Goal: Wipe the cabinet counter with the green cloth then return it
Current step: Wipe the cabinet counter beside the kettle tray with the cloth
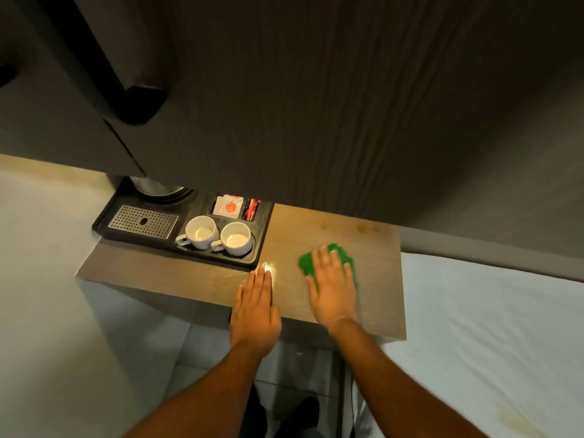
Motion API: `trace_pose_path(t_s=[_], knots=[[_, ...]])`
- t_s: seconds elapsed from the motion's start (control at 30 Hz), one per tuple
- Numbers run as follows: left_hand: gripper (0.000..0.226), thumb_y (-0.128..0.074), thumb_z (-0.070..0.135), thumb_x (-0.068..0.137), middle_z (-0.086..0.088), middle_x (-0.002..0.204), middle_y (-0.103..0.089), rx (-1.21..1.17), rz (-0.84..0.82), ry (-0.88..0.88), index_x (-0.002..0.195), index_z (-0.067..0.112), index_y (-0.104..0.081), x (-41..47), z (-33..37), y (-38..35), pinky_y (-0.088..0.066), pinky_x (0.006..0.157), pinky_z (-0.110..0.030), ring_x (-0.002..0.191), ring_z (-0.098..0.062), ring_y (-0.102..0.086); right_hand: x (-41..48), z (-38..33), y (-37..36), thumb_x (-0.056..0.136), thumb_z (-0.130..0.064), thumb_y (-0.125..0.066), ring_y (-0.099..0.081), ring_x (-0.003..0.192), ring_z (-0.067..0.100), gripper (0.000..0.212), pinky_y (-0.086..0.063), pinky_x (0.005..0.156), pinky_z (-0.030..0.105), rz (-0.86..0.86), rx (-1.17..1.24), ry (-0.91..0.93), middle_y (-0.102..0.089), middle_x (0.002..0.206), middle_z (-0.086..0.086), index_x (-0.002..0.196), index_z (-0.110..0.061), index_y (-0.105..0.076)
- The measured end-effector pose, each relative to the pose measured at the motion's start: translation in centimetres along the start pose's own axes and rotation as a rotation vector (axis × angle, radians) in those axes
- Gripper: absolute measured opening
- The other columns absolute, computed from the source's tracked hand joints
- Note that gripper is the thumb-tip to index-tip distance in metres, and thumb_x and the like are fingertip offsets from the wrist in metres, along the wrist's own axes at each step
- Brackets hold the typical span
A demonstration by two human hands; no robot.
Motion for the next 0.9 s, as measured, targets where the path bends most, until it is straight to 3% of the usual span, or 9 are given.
trace_pose_path(t_s=[0.07, 0.13, 0.3, 0.4, 0.5, 0.63, 0.77, 0.9], knots=[[0.084, -0.029, 0.034, 0.093, -0.001, 0.180, 0.002, 0.009, 0.025, -0.030, 0.171, 0.018, -0.001, -0.6, -0.8, -0.1, -0.003, 0.135, -0.048, 0.166, -0.018, 0.008, -4.3, -1.7, -0.9, 0.110, -0.051, -0.026, -0.001, 0.164, 0.019, 0.065, -0.007, 0.132, 0.050, -0.080, -0.005, 0.177, -0.004, 0.176, -0.004, 0.168, -0.029, -0.010], [0.086, -0.033, 0.034, 0.094, -0.002, 0.180, 0.006, 0.038, 0.015, -0.039, 0.170, 0.018, 0.003, -0.8, -1.5, -0.1, -0.002, 0.135, -0.048, 0.165, -0.018, 0.011, -6.5, 0.6, -0.6, 0.110, -0.052, -0.027, -0.003, 0.164, 0.018, 0.064, -0.012, 0.132, 0.052, -0.086, -0.020, 0.240, -0.006, 0.177, -0.004, 0.168, -0.030, -0.009], [0.097, -0.040, 0.037, 0.091, -0.005, 0.179, 0.015, 0.044, -0.030, 0.002, 0.168, 0.016, 0.015, -1.0, -3.6, -0.2, 0.001, 0.135, -0.049, 0.164, -0.020, 0.018, -0.2, 12.1, 3.0, 0.110, -0.051, -0.022, -0.019, 0.162, 0.029, 0.064, -0.024, 0.128, 0.057, 0.035, -0.038, -0.131, -0.024, 0.175, 0.006, 0.168, -0.025, -0.017], [0.103, -0.043, 0.040, 0.088, -0.007, 0.178, 0.018, 0.055, -0.059, 0.021, 0.167, 0.015, 0.017, -1.4, -4.6, -0.3, 0.004, 0.135, -0.049, 0.164, -0.021, 0.021, 5.2, 10.5, 3.1, 0.110, -0.051, -0.018, -0.018, 0.162, 0.031, 0.064, -0.017, 0.130, 0.056, 0.048, -0.014, -0.198, -0.024, 0.175, 0.008, 0.168, -0.024, -0.017], [0.105, -0.043, 0.040, 0.086, -0.009, 0.178, 0.017, 0.067, -0.050, 0.032, 0.167, 0.013, 0.017, -1.9, -4.8, -0.3, 0.003, 0.134, -0.048, 0.164, -0.023, 0.019, 6.8, 2.1, 2.1, 0.110, -0.043, -0.030, -0.016, 0.162, 0.029, 0.059, -0.020, 0.129, 0.057, 0.044, 0.003, -0.031, -0.023, 0.175, 0.005, 0.167, -0.025, -0.024], [0.109, -0.051, 0.035, 0.085, -0.012, 0.179, 0.016, 0.078, -0.018, 0.057, 0.168, 0.010, 0.015, -2.3, -5.2, -0.7, -0.002, 0.134, -0.050, 0.165, -0.026, 0.015, -2.0, -7.9, -1.6, 0.110, -0.047, -0.035, -0.007, 0.164, 0.024, 0.062, -0.016, 0.131, 0.055, -0.078, -0.004, 0.342, -0.012, 0.176, -0.002, 0.167, -0.029, -0.018], [0.118, -0.063, 0.027, 0.080, -0.014, 0.179, 0.012, 0.076, -0.004, 0.085, 0.168, 0.010, 0.014, -2.2, -5.1, -1.0, -0.002, 0.134, -0.050, 0.166, -0.028, 0.012, -8.5, -7.8, -3.4, 0.111, -0.047, -0.032, -0.006, 0.164, 0.019, 0.061, -0.006, 0.131, 0.048, -0.101, 0.036, 0.480, -0.014, 0.177, -0.004, 0.168, -0.030, -0.019], [0.117, -0.063, 0.024, 0.085, -0.015, 0.178, 0.019, 0.092, -0.009, 0.116, 0.166, 0.009, 0.020, -2.2, -4.6, -0.8, 0.005, 0.133, -0.048, 0.165, -0.029, 0.017, -5.2, -8.3, -2.6, 0.110, -0.046, -0.036, -0.012, 0.163, 0.019, 0.061, -0.014, 0.131, 0.051, -0.118, 0.025, 0.514, -0.024, 0.175, -0.001, 0.167, -0.027, -0.026]])
Point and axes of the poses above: each hand's wrist, its own x-axis towards the middle knuckle, its own y-axis out of the back of the hand, z = x × y, the point moved 6 cm from there along x, towards the middle knuckle
